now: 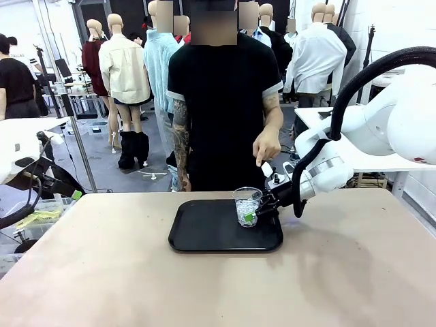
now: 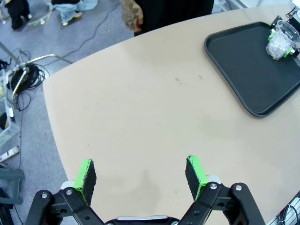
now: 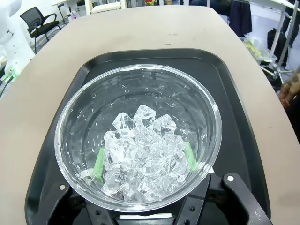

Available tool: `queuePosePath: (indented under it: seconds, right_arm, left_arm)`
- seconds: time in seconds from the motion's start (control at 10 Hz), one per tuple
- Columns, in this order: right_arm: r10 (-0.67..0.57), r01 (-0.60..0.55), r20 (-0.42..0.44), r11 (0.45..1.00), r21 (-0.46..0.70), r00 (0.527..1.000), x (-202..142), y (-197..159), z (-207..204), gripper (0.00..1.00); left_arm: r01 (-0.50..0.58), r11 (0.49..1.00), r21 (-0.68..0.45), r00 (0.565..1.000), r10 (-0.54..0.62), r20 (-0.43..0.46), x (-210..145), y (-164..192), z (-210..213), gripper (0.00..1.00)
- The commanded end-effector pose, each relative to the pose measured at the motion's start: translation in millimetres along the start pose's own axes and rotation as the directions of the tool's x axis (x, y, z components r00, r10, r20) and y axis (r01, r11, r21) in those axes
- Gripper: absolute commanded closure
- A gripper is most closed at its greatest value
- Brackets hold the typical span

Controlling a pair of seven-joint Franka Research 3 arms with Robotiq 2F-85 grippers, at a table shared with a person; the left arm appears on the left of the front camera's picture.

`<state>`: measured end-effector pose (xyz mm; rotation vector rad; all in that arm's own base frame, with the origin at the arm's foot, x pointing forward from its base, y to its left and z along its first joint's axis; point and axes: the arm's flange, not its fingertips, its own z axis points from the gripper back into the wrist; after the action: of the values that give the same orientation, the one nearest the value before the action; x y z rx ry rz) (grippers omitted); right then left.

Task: Pour the drink into the iced cup.
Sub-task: Open the gripper to release the iced cup you were holding.

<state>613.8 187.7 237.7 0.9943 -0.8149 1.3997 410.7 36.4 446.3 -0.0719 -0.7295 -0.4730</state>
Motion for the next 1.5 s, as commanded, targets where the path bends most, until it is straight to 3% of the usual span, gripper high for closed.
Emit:
queuePosePath:
  seconds: [0.0,0.4,0.7,0.9,1.1,1.4]
  right_arm:
    - [0.000,0.000,0.000,1.000,0.001,1.000,0,0,0,0.31]
    - [0.000,0.000,0.000,1.000,0.000,1.000,0,0,0,0.31]
    - [0.013,-0.025,-0.107,0.993,-0.111,0.994,75,11,44,0.31]
    - [0.029,-0.044,-0.089,0.985,-0.164,0.996,107,12,72,0.31]
    - [0.010,-0.025,-0.072,0.977,-0.212,0.997,131,7,98,0.31]
    - [-0.012,-0.008,-0.068,0.959,-0.283,0.998,139,-18,128,0.31]
  left_arm:
    - [-0.003,1.000,0.011,1.000,0.003,0.008,0,1,0,0.00]
    - [-0.003,1.000,0.011,1.000,0.003,0.008,0,1,0,0.00]
    - [-0.003,1.000,0.011,1.000,0.003,0.008,0,1,0,0.00]
    - [-0.003,1.000,0.011,1.000,0.003,0.008,0,1,0,0.00]
    - [-0.003,1.000,0.011,1.000,0.003,0.008,0,1,0,0.00]
    - [-0.003,1.000,0.011,1.000,0.003,0.008,0,1,0,0.00]
